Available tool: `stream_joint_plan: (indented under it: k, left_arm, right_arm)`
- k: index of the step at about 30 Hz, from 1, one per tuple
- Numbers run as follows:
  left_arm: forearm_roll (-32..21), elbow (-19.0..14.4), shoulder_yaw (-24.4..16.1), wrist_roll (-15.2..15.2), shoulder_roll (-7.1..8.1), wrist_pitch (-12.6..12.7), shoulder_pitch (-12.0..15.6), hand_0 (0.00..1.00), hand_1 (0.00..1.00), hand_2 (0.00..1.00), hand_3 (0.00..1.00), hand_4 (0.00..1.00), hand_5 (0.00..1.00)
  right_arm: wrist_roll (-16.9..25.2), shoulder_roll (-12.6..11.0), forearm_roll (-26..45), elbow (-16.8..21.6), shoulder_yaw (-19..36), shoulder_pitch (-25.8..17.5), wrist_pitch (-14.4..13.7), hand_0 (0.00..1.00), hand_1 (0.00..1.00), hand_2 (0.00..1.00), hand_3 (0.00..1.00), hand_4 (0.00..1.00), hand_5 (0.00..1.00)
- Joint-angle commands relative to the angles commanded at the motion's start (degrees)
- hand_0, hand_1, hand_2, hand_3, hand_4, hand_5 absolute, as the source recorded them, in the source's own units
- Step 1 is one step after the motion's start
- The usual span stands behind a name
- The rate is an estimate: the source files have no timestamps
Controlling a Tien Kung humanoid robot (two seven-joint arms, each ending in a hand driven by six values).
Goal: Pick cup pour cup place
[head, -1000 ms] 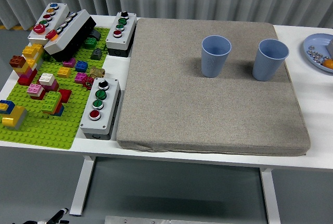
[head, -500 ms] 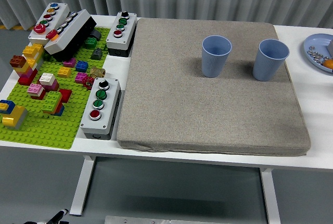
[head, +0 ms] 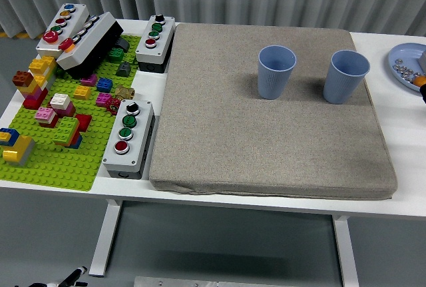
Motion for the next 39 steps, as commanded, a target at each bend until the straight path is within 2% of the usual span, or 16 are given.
stream_joint_plan:
  k: [8,12,15,16,39]
  left_arm:
    - [0.2,0.0,0.2,-0.1,0.03,0.1,0.3,0.862,0.873,0.941,0.823,0.634,0.998]
    - [0.7,0.0,1.7,-0.3,0.09,0.5,0.1,0.863,0.874,0.938,0.823,0.634,0.998]
    - [0.9,0.0,1.3,-0.4,0.08,0.4,0.0,0.863,0.874,0.938,0.823,0.634,0.998]
    - [0.9,0.0,1.2,-0.4,0.08,0.4,0.0,0.864,0.874,0.937,0.822,0.632,0.998]
    - [0.4,0.0,0.1,0.5,-0.04,0.5,0.2,0.864,0.867,0.934,0.823,0.630,0.998]
  right_arm:
    - [-0.1,0.1,-0.2,0.4,-0.2,-0.2,0.2,0.951,0.881,0.930,0.883,0.703,0.998]
    - [-0.3,0.1,0.0,0.4,0.0,-0.3,0.4,0.950,0.880,0.930,0.881,0.701,0.998]
    - [-0.3,0.1,-0.2,0.4,0.3,-0.3,0.4,0.950,0.880,0.930,0.881,0.701,0.998]
    - [-0.3,0.1,-0.1,0.4,0.3,-0.3,0.4,0.923,0.873,0.929,0.875,0.697,0.998]
    - [-0.9,1.3,-0.4,0.2,-1.7,1.1,1.1,0.935,0.875,0.929,0.884,0.691,0.998]
